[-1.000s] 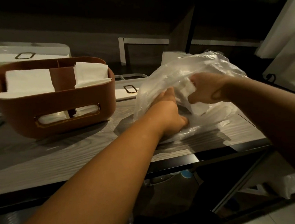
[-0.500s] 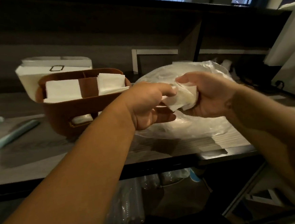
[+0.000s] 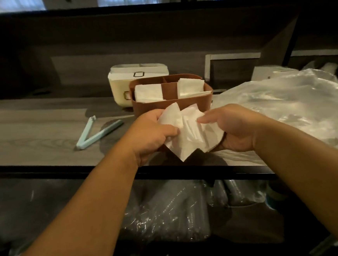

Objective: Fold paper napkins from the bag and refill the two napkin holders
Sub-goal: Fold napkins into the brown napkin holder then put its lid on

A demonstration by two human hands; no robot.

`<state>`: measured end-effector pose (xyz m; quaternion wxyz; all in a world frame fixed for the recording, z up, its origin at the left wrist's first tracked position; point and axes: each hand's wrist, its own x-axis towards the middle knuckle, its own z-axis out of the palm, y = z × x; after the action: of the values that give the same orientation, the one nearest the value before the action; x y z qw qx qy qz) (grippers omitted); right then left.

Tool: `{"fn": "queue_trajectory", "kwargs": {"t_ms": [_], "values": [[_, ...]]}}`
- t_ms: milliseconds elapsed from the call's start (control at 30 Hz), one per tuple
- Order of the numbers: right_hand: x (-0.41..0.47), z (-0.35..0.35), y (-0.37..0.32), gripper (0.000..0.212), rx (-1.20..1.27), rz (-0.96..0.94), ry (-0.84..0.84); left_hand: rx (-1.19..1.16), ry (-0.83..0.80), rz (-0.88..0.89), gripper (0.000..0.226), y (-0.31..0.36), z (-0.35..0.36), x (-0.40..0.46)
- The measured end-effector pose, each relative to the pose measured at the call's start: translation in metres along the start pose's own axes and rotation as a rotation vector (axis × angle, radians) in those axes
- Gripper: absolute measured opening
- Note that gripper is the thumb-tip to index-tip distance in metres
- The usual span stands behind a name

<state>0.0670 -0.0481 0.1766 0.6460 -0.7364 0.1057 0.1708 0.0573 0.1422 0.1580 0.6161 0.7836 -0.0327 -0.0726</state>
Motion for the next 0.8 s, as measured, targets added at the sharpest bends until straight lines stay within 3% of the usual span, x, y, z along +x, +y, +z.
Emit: {"fn": "queue_trajectory", "kwargs": {"t_ms": [133, 267, 467, 533, 633, 700, 800], "values": [[0.01, 0.007, 0.001, 0.032, -0.127, -0.028, 0.088, -0.001, 0.109, 0.041, 0.043, -0.017, -0.005, -0.004], [-0.001, 0.003, -0.005, 0.03, -0.394, -0.115, 0.209, -0.08, 0.246, -0.031, 0.037, -0.036, -0.003, -0.004], [-0.032, -0.009, -0.032, 0.027, -0.511, -0.366, 0.294, -0.041, 0.23, -0.132, 0.042, -0.035, -0.001, -0.002], [-0.038, -0.006, -0.037, 0.023, -0.59, -0.446, 0.259, -0.046, 0.228, -0.135, 0.036, -0.036, -0.001, 0.0], [-0.034, 0.011, -0.031, 0.006, -0.688, -0.411, 0.005, -0.117, 0.188, -0.134, 0.03, -0.039, -0.002, 0.002], [-0.018, 0.021, -0.017, 0.007, -0.877, -0.39, -0.097, -0.147, 0.164, -0.104, 0.029, -0.04, -0.002, 0.001], [0.004, 0.025, 0.001, 0.017, -1.056, -0.417, -0.09, -0.148, 0.137, -0.082, 0.031, -0.039, -0.003, -0.001]]}}
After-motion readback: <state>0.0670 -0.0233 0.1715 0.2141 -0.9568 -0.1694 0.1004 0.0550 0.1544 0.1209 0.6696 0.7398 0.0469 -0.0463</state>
